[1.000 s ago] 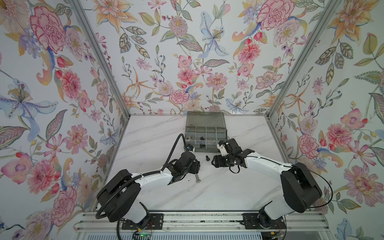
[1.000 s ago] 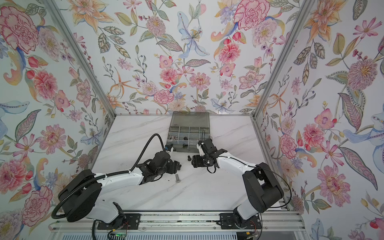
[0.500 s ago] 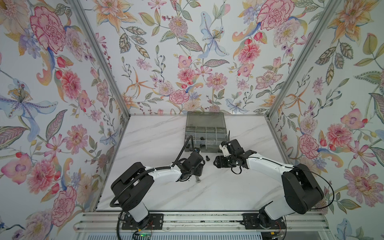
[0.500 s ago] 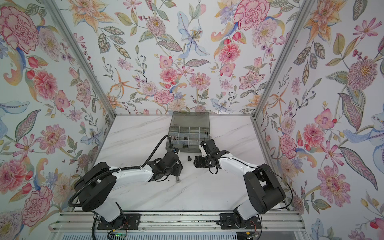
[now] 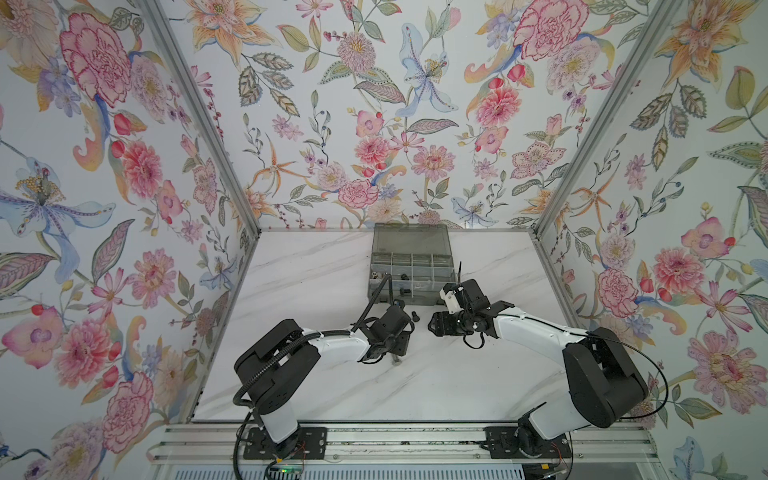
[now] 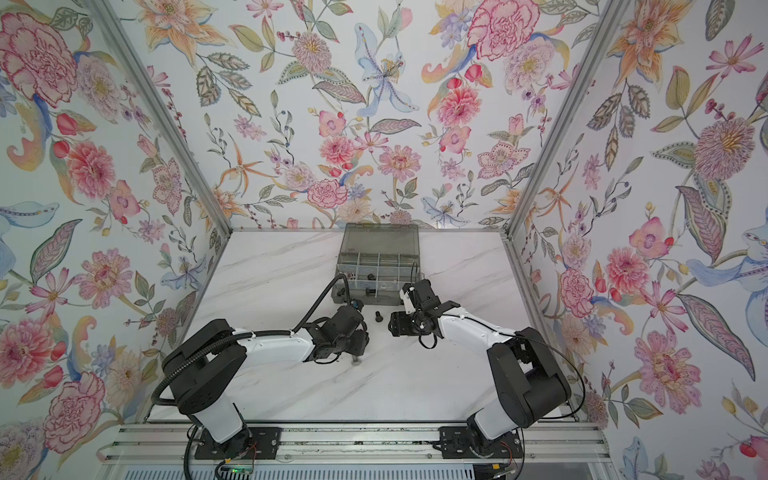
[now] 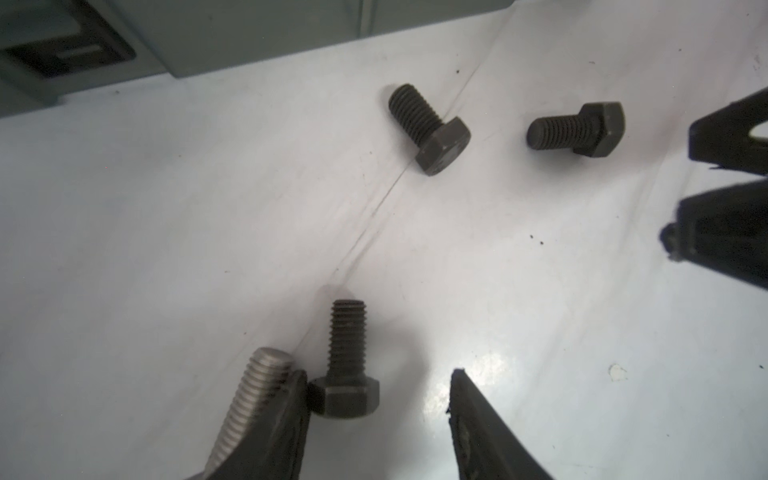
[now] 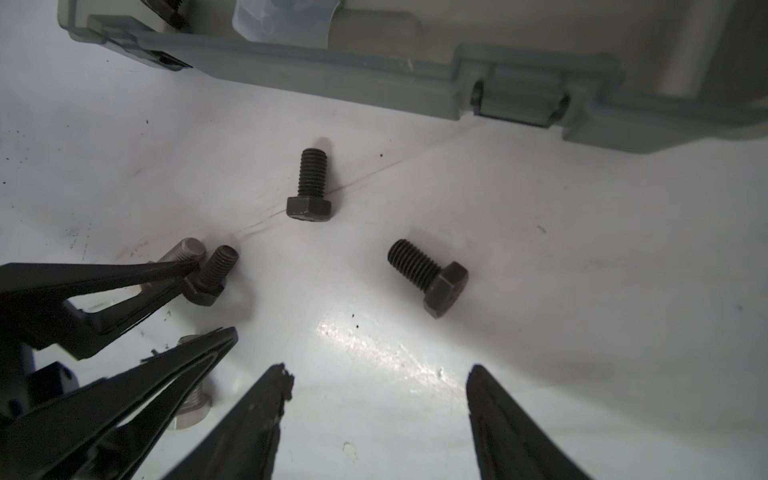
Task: Sort the screws and nuts into containers
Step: 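Close the left gripper on the dark bolt head, then lift the dark bolt and carry it over the box with the left gripper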
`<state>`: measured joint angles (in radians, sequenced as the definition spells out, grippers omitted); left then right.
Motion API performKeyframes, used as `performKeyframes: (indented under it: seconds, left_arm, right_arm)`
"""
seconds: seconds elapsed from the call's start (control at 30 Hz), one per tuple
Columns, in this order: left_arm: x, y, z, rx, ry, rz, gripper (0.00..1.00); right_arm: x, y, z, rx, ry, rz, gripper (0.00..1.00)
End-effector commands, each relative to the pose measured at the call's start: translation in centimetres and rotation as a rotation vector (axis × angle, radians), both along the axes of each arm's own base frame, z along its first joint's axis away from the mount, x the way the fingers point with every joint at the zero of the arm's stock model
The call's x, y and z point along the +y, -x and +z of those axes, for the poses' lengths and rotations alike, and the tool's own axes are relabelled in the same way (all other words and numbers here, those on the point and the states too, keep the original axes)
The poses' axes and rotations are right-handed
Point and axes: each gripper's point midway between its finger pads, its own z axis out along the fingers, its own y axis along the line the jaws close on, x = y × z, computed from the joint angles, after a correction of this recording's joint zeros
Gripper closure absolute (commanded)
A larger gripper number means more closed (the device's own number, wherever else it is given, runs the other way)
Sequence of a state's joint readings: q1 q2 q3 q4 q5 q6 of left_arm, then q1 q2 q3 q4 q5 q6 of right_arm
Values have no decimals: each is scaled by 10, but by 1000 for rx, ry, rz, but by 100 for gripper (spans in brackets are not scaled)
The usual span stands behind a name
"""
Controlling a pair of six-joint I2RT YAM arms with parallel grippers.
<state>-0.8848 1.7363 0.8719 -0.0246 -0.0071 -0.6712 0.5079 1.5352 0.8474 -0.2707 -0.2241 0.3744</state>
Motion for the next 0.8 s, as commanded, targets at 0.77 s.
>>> performKeyframes:
  seconds: [0.77]
  left_arm:
    - [9,-10,-14,-20,-64,35,57]
  right_arm:
    - [-2,1,2,-8,-10,-2,29]
